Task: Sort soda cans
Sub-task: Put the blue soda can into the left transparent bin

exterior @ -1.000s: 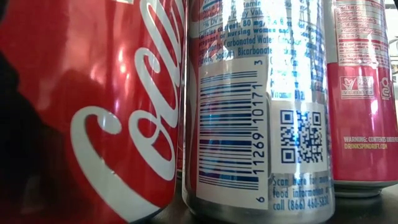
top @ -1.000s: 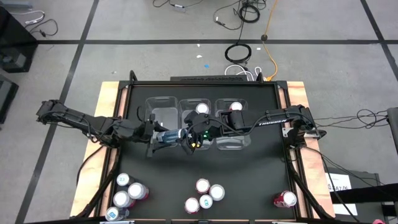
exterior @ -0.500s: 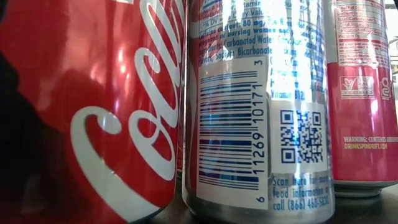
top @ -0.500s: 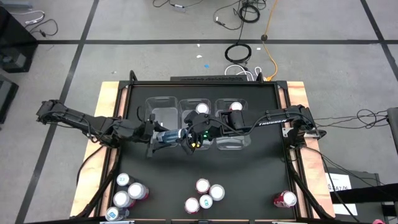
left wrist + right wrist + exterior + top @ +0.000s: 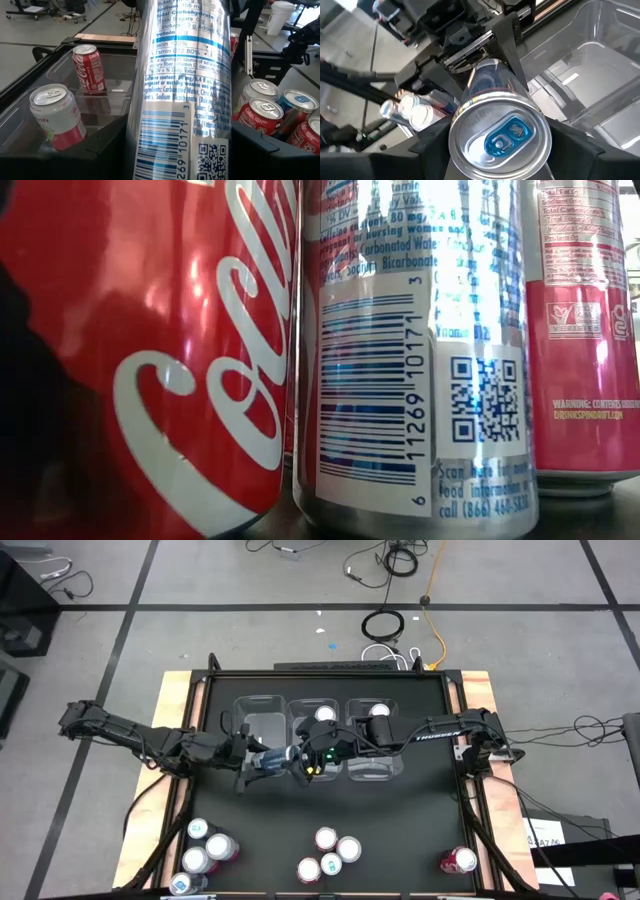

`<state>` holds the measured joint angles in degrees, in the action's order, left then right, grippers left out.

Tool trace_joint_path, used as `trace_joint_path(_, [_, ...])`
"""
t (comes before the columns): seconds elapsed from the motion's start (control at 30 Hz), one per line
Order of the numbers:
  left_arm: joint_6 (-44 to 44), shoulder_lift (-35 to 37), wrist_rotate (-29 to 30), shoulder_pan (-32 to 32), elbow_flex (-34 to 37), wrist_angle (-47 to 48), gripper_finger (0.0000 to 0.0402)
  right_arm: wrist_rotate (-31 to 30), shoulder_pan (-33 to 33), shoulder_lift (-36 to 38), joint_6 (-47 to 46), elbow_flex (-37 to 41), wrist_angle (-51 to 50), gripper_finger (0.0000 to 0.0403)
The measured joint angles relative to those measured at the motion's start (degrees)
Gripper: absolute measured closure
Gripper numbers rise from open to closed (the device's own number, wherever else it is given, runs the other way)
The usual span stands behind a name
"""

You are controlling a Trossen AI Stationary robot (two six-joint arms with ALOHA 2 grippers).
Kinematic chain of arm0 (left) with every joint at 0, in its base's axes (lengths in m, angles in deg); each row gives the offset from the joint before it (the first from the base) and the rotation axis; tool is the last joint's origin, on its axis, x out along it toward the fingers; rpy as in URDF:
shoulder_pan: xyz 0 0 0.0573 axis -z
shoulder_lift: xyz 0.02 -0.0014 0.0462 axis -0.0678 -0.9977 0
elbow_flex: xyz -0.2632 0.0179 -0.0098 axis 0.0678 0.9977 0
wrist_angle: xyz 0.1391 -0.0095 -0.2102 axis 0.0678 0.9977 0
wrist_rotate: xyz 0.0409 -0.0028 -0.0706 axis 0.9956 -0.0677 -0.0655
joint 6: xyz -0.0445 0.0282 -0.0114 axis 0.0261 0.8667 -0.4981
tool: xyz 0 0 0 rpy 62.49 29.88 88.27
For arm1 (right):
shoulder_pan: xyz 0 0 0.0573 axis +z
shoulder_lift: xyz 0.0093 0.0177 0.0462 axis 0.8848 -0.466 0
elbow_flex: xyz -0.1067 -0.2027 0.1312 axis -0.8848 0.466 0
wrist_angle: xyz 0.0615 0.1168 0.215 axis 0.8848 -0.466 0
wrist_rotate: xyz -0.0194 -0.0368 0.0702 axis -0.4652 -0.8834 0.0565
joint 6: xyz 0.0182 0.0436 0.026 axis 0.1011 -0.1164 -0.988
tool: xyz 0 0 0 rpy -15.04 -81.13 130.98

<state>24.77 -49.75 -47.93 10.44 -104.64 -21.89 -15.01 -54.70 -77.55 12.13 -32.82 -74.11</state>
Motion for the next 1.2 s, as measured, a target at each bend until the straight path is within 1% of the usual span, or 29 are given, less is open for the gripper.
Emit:
trace_joint_path(0.17, [0.04, 0.0, 0.0, 0.01, 0.0, 0.14, 0.0134, 0.1, 0.02, 0.0, -0.52, 0.02, 0.17, 0.0103])
trace_joint_path(0.33, [-0.02, 0.0, 0.01, 0.0, 0.0, 0.15, 0.0134, 0.52, 0.02, 0.0, -0.46, 0.0, 0.17, 0.0089])
trace_joint_path(0.93, [-0.03, 0.0, 0.09, 0.02, 0.0, -2.99, 0.0134, 1.14, 0.0, 1.23, -0.43, 0.0, -0.96, 0.0089])
trace_joint_path(1.2, [0.13, 0.0, 2.24, 0.06, 0.0, -2.84, 0.0133, 0.48, -0.07, 1.29, 1.1, 0.0, 3.94, 0.0089])
